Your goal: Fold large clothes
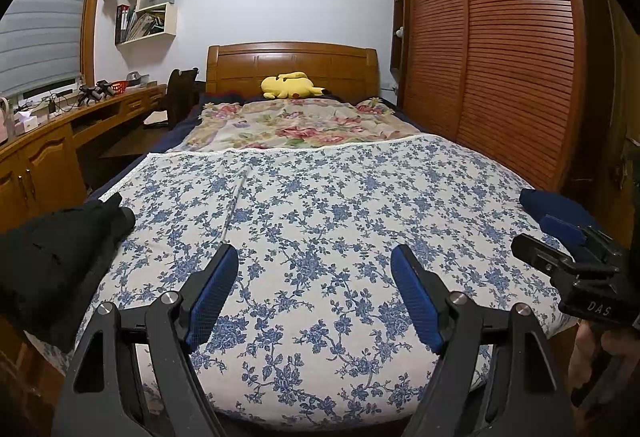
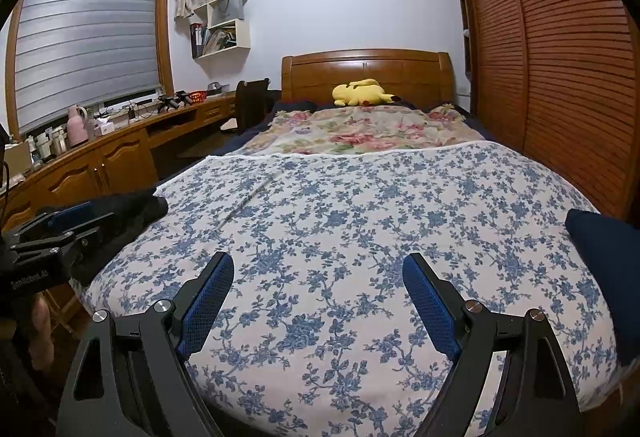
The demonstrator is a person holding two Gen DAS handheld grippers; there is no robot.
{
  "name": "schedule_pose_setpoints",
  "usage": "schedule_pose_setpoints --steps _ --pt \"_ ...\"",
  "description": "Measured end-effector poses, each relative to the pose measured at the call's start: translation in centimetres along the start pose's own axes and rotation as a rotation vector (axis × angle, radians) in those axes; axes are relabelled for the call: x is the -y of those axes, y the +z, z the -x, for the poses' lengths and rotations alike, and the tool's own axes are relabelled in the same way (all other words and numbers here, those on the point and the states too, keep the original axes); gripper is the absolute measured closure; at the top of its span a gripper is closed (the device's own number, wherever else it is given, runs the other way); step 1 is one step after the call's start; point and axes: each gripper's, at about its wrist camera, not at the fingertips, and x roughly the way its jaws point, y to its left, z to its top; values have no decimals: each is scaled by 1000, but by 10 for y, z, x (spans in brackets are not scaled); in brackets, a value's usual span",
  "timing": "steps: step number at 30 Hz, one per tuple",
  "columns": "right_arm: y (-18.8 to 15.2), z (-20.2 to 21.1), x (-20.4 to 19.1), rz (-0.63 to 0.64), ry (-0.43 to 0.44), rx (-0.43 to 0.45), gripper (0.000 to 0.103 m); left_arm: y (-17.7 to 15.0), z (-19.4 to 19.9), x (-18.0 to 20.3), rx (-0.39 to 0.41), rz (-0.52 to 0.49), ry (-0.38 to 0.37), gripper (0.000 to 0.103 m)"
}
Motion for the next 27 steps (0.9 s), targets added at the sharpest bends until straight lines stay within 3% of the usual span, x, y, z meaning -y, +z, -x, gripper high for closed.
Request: schedule_pose_setpoints --steps 27 --pt "1 0 5 -9 -3 12 16 1 4 0 21 -4 -3 24"
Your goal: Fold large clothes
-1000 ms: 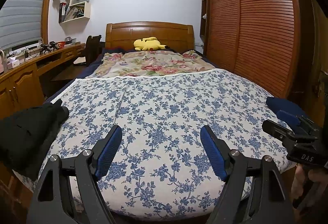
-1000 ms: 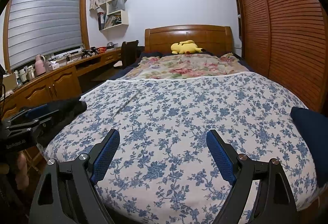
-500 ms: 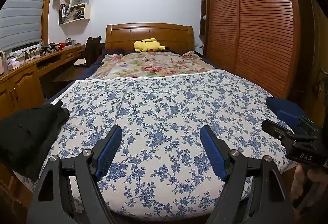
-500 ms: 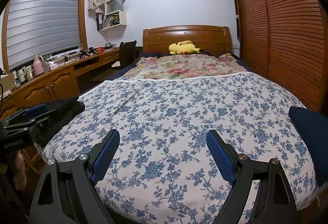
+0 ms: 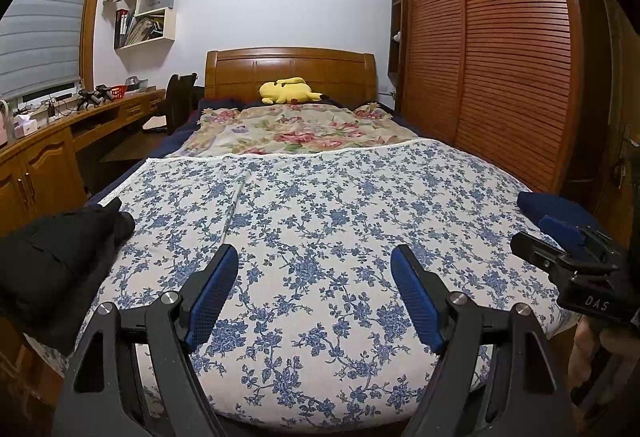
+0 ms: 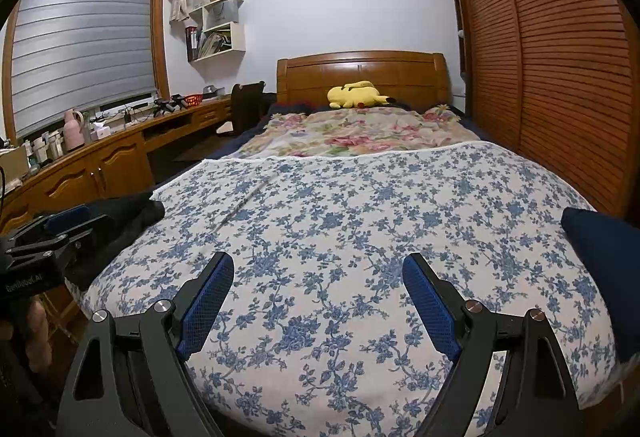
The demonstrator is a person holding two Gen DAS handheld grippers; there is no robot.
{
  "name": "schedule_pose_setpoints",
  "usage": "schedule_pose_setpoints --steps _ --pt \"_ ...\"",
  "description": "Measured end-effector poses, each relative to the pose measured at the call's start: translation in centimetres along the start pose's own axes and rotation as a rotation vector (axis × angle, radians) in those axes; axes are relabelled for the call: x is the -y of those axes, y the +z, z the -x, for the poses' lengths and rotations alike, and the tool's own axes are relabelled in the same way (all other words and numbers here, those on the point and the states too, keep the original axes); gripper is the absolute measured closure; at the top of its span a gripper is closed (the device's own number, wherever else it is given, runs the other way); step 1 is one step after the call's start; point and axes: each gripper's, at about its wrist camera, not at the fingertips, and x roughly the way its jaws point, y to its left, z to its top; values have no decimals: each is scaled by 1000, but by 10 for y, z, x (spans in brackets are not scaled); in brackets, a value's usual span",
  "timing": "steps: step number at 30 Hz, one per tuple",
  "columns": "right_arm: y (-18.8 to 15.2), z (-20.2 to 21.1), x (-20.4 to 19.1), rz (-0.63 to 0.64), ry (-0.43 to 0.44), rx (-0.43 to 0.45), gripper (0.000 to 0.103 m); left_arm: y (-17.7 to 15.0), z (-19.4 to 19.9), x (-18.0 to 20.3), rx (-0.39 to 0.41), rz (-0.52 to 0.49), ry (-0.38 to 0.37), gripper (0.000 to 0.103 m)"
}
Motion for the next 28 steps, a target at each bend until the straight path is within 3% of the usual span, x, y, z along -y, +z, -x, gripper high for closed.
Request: schedule_pose_setpoints --steps 28 --pt "-1 -2 6 -7 8 10 16 3 0 0 6 -6 5 24"
